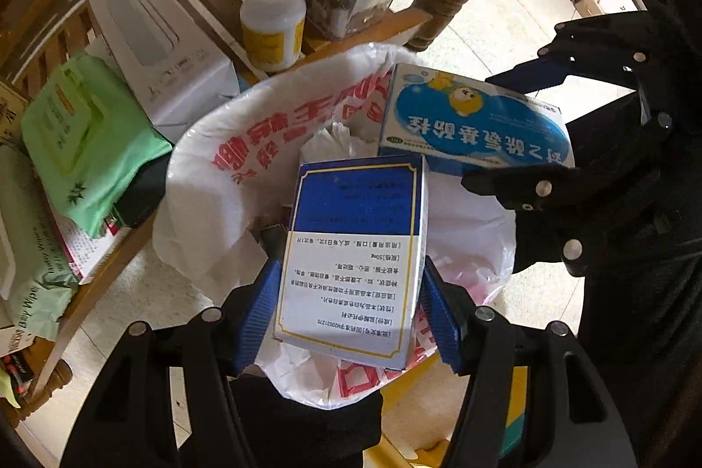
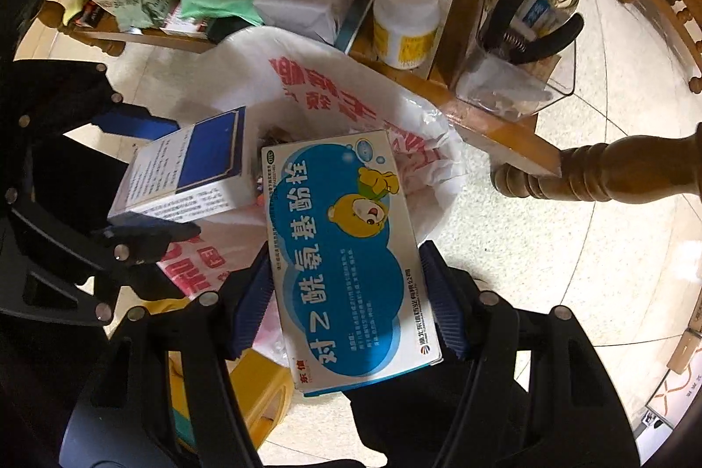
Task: Collect trash
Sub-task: 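Carry both medicine boxes down under the table edge into the white bag, then open both tools to drop the two medicine boxes into the bag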
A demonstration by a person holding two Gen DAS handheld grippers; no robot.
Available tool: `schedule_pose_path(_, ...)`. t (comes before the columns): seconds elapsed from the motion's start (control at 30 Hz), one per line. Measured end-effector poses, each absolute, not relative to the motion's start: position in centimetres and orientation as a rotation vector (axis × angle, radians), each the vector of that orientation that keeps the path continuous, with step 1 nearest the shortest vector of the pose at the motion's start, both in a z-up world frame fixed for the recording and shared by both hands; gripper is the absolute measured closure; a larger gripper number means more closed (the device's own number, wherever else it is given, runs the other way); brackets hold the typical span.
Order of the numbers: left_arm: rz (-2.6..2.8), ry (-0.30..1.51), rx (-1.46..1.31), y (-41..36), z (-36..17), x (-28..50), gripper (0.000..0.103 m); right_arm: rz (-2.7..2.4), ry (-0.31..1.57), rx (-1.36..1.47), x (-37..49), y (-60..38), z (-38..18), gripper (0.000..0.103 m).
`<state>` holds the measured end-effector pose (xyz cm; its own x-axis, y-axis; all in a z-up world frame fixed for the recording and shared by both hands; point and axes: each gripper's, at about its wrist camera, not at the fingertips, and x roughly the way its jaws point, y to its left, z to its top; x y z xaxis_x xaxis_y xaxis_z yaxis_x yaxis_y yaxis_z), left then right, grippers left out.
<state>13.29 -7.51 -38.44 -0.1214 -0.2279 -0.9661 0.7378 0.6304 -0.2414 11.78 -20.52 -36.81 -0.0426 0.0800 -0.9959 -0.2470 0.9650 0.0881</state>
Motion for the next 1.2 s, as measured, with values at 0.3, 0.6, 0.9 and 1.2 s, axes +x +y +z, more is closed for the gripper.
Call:
schedule_pose_path(0.3, -0.871, 1.524, 0.409, -7.1, -39.8, 14.3, 0.042, 0.265, 1.631, -0.115, 12.9, -20.5, -38.9, 0.039)
schedule_pose_path(0.6, -0.877, 1.583, 0.371, -7.1, -41.2, 14.7, 0.042, 0.272, 1.66, -0.095, 13.2, -20.4, -40.2, 0.038)
schedule_pose_path(0.9, -0.85, 1.607, 0.344, -7.2, -42.1, 15.3, 0.041, 0.277, 1.659, -0.075, 13.2, -20.1, -40.6, 0.039)
schedule_pose_path(1.2, -0.808, 1.657, 0.341, -7.1, -42.6, 15.7, 0.035, 0.257, 1.652, -0.061, 13.2, -20.7, -40.6, 0.038)
